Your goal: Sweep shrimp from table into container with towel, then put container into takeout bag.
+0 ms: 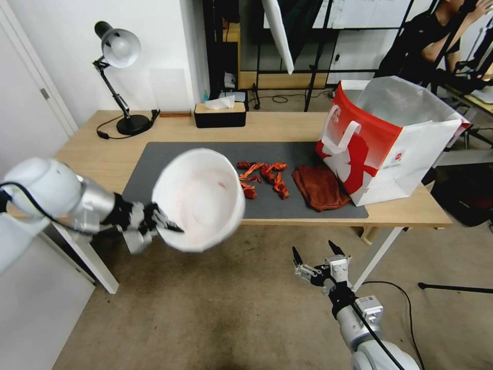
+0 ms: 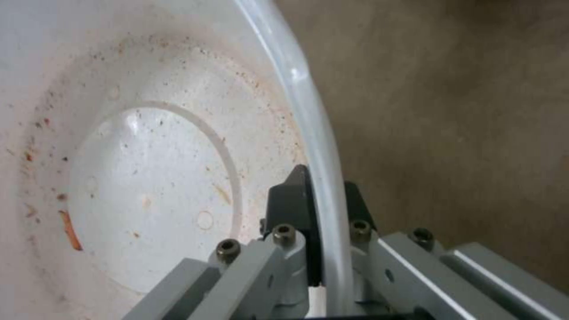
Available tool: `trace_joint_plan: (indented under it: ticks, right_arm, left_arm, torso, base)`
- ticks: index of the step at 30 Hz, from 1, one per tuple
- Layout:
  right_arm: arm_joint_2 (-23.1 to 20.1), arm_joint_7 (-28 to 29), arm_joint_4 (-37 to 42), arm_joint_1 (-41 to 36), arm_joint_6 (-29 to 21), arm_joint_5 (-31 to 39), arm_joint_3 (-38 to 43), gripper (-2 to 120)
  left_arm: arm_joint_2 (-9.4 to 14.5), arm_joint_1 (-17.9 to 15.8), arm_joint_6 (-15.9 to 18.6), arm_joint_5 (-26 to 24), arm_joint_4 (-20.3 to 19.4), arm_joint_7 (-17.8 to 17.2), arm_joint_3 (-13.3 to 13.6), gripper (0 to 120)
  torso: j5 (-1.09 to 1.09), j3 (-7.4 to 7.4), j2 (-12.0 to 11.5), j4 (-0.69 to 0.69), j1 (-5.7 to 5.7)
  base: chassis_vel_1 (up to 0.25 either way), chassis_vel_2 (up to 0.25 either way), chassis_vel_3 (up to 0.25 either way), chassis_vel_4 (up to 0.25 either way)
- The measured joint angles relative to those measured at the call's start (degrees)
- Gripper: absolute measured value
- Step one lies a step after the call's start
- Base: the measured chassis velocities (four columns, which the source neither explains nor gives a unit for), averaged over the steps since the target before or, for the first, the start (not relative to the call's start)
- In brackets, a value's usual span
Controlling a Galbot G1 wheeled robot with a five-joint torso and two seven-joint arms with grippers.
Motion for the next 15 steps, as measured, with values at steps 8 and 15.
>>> trace_joint_plan:
  ticks: [8,15]
  right_arm:
    - [0.2,0.0,0.4,-0.2,0.0,-0.4,0.0,100]
    - [0.5,-0.1,0.9,-0.5,0.0,-0.7,-0.1,100]
  left_arm:
    - [-2.6,7.0,-3.2,8.8,-1.9,2.3,-0.1,0]
    - [-6.4,13.8,-5.5,16.6,-1.4,4.6,1.0,0]
  torso:
    - [0.01,0.0,0.0,0.0,0.0]
    - [0.0,0.0,0.0,0.0,0.0]
  base:
    - [0.0,0.0,0.0,0.0]
    - [0.0,0.0,0.0,0.0]
